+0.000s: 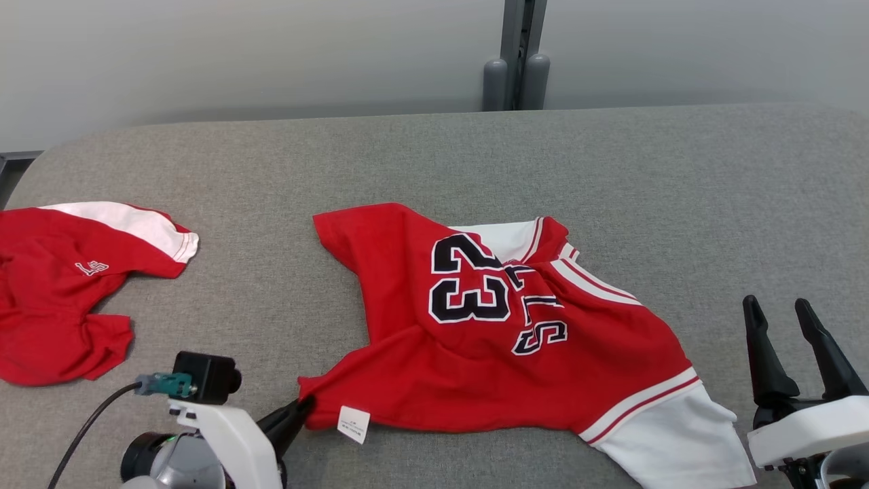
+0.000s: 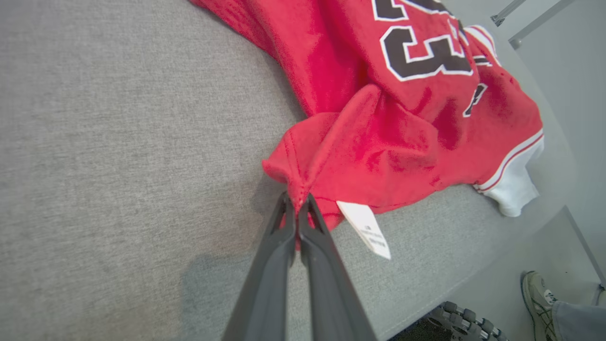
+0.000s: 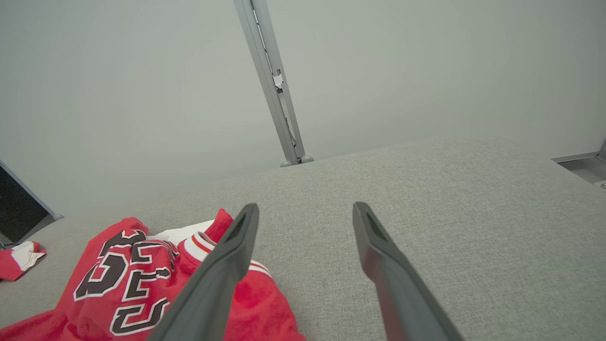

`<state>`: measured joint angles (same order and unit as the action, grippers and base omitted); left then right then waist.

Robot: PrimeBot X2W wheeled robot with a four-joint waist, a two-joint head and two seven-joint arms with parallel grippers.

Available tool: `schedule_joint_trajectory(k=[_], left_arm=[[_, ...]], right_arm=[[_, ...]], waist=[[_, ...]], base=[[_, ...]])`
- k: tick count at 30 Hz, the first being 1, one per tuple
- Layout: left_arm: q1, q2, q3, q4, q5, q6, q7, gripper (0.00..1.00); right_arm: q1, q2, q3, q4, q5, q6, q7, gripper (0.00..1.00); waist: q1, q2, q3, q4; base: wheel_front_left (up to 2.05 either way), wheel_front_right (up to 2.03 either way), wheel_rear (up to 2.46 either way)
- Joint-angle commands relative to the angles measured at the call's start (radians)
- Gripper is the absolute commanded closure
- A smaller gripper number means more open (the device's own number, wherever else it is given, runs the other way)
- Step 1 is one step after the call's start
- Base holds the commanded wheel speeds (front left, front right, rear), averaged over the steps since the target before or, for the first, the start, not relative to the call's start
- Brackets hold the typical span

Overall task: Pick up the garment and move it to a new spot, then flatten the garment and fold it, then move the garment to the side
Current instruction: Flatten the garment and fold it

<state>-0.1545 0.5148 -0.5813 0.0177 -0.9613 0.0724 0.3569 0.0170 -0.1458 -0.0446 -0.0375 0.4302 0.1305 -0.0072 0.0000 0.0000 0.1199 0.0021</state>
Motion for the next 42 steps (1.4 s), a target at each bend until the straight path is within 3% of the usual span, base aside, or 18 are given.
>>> schedule_joint_trajectory(k=[1, 4, 7, 8, 9, 10, 17, 26, 35, 42], left_arm=[[0.019, 0.025, 0.009, -0.011, 0.007, 0.015, -0.005, 1.00], [0.061, 0.040, 0.013, -0.004, 0.007, 0.034, -0.013, 1.00], [0.085, 0.050, 0.009, 0.027, -0.006, 0.026, -0.010, 1.00], [0.091, 0.045, 0.011, 0.039, -0.012, 0.021, -0.017, 0.83], [0.097, 0.042, 0.015, 0.056, -0.013, 0.017, -0.024, 0.36], [0.102, 0.046, 0.011, 0.075, -0.007, 0.016, -0.027, 0.00], [0.092, 0.060, 0.048, 0.065, 0.021, 0.030, -0.112, 0.00], [0.050, 0.049, 0.114, -0.072, 0.158, 0.140, -0.306, 0.00], [0.056, -0.025, 0.150, -0.055, 0.245, 0.193, -0.537, 0.00], [0.090, -0.081, 0.162, 0.013, 0.302, 0.205, -0.612, 0.00]], right_arm=[[0.010, -0.009, -0.004, -0.003, -0.006, 0.001, 0.006, 0.00], [0.012, -0.010, -0.006, -0.003, -0.009, 0.001, 0.016, 0.00], [0.012, -0.010, -0.003, -0.001, -0.010, 0.001, 0.021, 0.00], [0.013, -0.010, -0.004, 0.001, -0.010, 0.001, 0.022, 0.00], [0.015, -0.010, -0.005, 0.003, -0.010, 0.001, 0.025, 0.00], [0.017, -0.010, -0.005, 0.005, -0.010, 0.001, 0.025, 0.00], [0.040, -0.005, -0.019, 0.004, -0.011, 0.001, 0.025, 0.00], [0.043, 0.026, -0.032, -0.016, -0.017, 0.001, -0.025, 0.00], [0.029, 0.057, -0.061, -0.024, -0.039, 0.001, -0.103, 0.00], [0.036, 0.056, -0.028, 0.000, -0.070, 0.001, -0.137, 0.00]], waist=[[0.0000, 0.0000, -0.001, 0.005], [0.0000, 0.0000, -0.007, 0.008], [0.0000, 0.0000, -0.012, 0.006], [0.0000, 0.0000, -0.015, 0.006], [0.0000, 0.0000, -0.019, 0.005], [0.0000, 0.0000, -0.023, 0.004], [0.0000, 0.0000, -0.063, 0.004], [0.0000, 0.0000, -0.095, 0.011], [0.0000, 0.0000, -0.125, -0.002], [0.0000, 0.0000, -0.138, -0.009]], base=[[0.00, 0.00, 0.00], [0.00, 0.00, 0.00], [0.00, 0.00, 0.00], [0.00, 0.00, 0.00], [0.00, 0.00, 0.00], [0.00, 0.00, 0.00], [0.00, 0.00, 0.00], [0.00, 0.00, 0.00], [0.00, 0.00, 0.00], [0.00, 0.00, 0.00]])
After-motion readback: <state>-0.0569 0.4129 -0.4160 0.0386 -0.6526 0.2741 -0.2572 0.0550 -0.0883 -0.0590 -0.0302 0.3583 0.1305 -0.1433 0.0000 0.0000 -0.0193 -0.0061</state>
